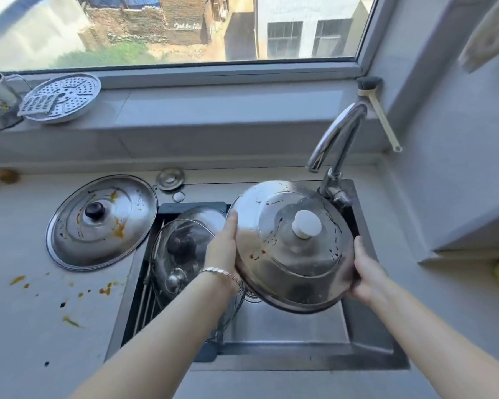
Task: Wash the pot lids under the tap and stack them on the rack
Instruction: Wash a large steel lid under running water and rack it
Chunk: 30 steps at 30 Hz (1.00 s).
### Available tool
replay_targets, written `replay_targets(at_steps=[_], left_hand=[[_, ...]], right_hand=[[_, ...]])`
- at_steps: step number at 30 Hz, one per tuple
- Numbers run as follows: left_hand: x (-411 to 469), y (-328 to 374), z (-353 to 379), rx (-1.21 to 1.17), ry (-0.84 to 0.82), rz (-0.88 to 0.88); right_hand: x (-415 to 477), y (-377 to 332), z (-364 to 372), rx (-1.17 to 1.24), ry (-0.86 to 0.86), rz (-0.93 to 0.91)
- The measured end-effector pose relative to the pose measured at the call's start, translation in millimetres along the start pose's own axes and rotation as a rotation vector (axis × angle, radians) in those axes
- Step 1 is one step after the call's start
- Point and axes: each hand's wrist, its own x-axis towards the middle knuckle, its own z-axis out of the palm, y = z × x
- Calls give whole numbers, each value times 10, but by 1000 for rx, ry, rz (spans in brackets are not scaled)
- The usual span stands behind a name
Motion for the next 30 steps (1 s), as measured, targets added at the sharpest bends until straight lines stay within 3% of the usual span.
replay_targets(at_steps=[4,10,18,30], left_hand=[[156,-144,133,157,187,103],[139,-102,308,283,241,301],[334,-31,397,303,250,278],[491,-9,487,259,234,236]], right_hand=[[60,-36,-132,-304,18,-77],[285,-405,42,-545,42,-200],[669,-922,626,-842,92,-211],[959,-890,622,-797,184,-176]])
